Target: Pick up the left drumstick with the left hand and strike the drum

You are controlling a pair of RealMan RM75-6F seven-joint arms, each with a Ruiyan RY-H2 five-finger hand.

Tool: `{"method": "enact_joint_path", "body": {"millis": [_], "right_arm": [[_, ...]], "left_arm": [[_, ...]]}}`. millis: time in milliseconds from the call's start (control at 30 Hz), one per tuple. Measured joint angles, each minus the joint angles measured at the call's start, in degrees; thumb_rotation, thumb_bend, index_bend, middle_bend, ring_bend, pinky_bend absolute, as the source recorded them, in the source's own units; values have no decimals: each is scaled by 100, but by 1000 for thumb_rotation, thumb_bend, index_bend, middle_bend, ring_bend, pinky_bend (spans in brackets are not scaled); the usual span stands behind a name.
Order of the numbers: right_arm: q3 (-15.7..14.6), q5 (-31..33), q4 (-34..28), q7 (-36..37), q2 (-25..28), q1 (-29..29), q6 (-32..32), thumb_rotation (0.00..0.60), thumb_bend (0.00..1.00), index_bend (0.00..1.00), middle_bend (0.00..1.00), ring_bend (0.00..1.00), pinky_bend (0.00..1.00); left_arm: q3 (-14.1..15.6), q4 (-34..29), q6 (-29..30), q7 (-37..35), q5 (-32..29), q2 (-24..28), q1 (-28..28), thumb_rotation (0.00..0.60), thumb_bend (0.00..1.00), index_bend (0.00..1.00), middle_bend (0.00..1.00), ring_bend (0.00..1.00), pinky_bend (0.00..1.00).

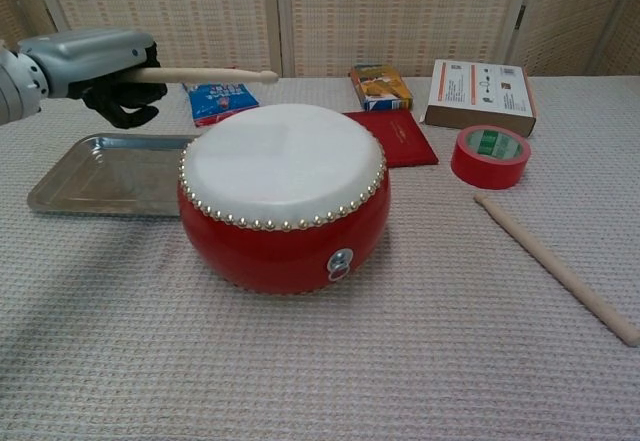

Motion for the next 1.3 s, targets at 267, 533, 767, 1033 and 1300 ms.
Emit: {"method": "enact_joint_path", "body": {"millis": [267,533,767,1033,1300], "right_arm": [[-149,171,-199,-127,98,100,-606,600,117,73,54,0,0],[-203,267,-326,-157,177,152,-775,600,117,72,54,0,0],[-191,283,-313,-143,161,148,-755,600,117,72,54,0,0],[-170,323,-275,-125,145,121,-702,600,117,72,54,0,0],[-161,370,-266,-163,115,148,-773,600,117,72,54,0,0]], "left_arm": [[287,528,-19,1143,140,-349,-73,600,607,1000,1000,987,1000],[172,362,97,1000,69,-291,-37,600,606,1000,1000,987,1000],[-279,280,85,-51,-315,26,24,600,607,1000,1000,982,1000],[-368,1583,-379,-154,-825,-299,-110,600,605,983,1000,933,1000],[-229,2974,-1161,-258,-982,-918,-359,600,604,911,953,840,986]]}}
